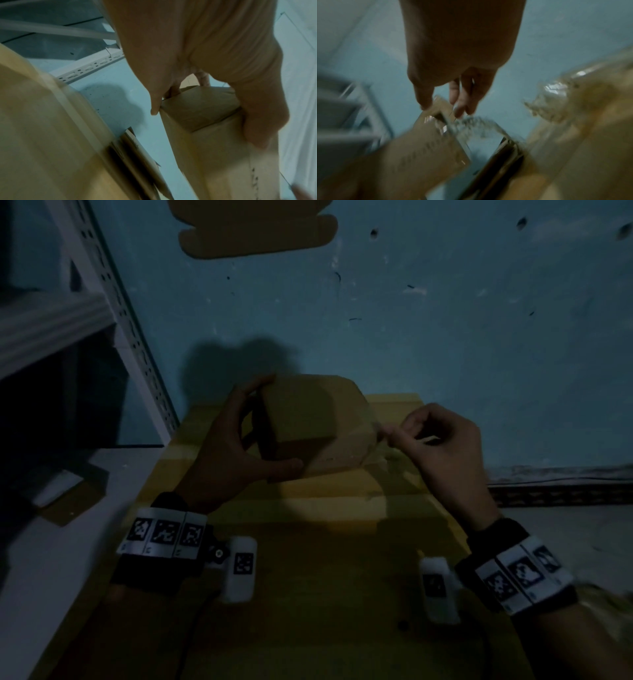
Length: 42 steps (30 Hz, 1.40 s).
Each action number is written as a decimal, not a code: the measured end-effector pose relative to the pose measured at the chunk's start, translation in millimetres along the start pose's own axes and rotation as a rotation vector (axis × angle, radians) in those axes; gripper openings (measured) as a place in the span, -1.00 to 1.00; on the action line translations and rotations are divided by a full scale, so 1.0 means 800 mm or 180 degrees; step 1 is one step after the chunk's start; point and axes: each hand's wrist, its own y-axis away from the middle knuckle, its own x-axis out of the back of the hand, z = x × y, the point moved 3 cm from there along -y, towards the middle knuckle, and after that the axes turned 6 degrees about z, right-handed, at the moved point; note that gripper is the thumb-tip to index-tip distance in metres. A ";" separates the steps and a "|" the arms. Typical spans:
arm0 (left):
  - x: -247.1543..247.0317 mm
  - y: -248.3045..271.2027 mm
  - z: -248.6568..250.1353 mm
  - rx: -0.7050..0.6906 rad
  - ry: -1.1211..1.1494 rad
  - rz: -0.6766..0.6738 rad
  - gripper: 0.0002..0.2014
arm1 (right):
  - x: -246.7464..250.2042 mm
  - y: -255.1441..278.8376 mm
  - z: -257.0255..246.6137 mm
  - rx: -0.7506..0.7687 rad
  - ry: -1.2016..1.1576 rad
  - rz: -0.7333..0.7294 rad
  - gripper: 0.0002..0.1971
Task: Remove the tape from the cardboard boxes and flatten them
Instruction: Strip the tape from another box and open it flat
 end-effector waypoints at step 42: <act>-0.019 0.004 -0.010 0.0291 -0.0148 0.0065 -0.06 | -0.019 0.007 0.015 0.0462 0.0602 -0.0581 -0.87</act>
